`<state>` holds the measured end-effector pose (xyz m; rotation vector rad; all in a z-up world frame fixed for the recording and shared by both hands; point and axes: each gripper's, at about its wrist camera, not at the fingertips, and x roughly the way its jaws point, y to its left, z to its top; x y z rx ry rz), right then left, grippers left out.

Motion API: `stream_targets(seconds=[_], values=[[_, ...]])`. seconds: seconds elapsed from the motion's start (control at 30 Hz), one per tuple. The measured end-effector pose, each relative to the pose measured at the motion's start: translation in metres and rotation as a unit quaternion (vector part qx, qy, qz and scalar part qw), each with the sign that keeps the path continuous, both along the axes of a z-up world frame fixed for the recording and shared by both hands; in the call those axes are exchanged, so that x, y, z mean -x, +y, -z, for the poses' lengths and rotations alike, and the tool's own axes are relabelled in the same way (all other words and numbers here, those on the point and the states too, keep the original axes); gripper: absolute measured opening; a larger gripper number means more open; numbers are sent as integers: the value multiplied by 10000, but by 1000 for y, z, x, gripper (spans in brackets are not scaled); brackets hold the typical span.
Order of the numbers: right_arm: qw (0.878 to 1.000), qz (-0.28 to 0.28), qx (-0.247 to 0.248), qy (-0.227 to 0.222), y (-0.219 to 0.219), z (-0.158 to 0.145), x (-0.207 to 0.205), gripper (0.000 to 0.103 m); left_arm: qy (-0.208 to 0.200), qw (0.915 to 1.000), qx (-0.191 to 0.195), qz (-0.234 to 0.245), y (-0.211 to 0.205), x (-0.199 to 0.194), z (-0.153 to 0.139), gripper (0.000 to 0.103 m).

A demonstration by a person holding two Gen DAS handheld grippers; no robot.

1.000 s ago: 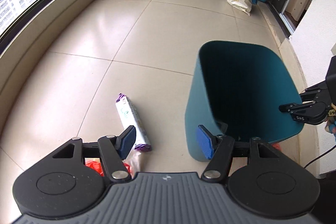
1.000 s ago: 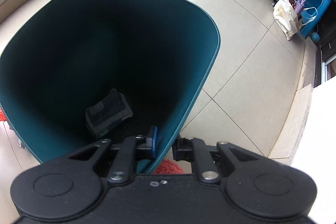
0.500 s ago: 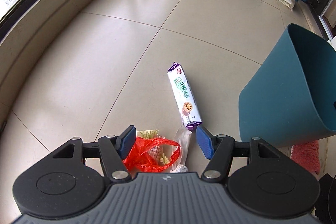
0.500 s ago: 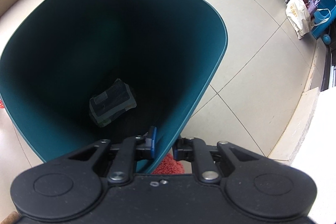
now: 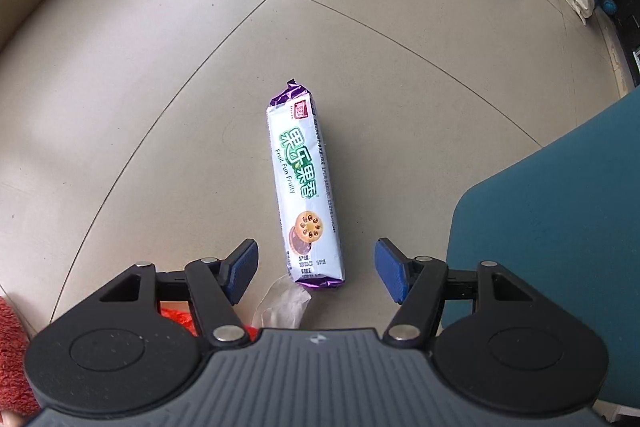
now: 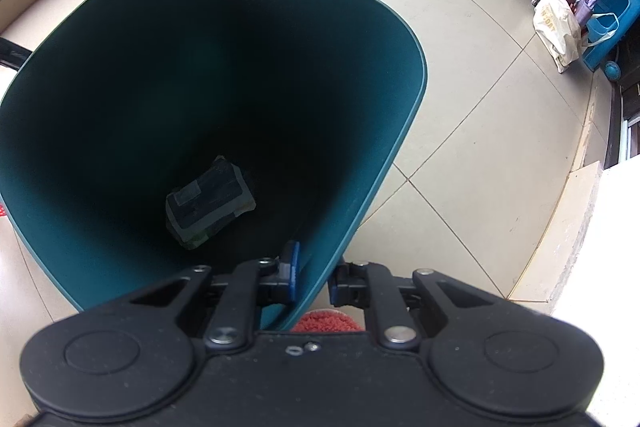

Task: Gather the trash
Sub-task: 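Lower the left gripper to the biscuit packet and grasp it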

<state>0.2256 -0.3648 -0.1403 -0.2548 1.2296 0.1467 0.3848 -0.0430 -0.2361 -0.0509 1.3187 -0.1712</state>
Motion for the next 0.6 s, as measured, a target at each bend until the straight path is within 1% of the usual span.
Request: stream_targets(seconds=[0.1, 0.17, 0.23, 0.37, 0.4, 0.47, 0.53, 0.6], values=[[10000, -6, -31, -13, 0, -1, 1, 13, 177, 9998, -2, 33, -11, -16, 31, 64], [10000, 1, -55, -44, -1, -2, 2, 13, 315, 9995, 85, -12, -12, -23, 49, 64], [9999, 51, -111, -77, -3, -4, 3, 13, 400, 9991, -12, -156, -12, -29, 65, 64], [9998, 38, -155, -118, -5, -4, 4, 14, 720, 9965, 20, -418, -11, -35, 95, 64], [9997, 50, -184, -127, -7, -3, 3, 14, 773, 9961, 19, -422, -12, -35, 100, 64], [9997, 46, -199, -150, -7, -3, 3, 14, 819, 9957, -101, -416, -16, -33, 107, 64], [9996, 42, -197, -184, -7, -3, 3, 14, 734, 9963, -156, -417, -18, -29, 106, 63], [9996, 20, -172, -217, -5, -3, 3, 14, 682, 9966, -124, -448, -19, -25, 103, 61]])
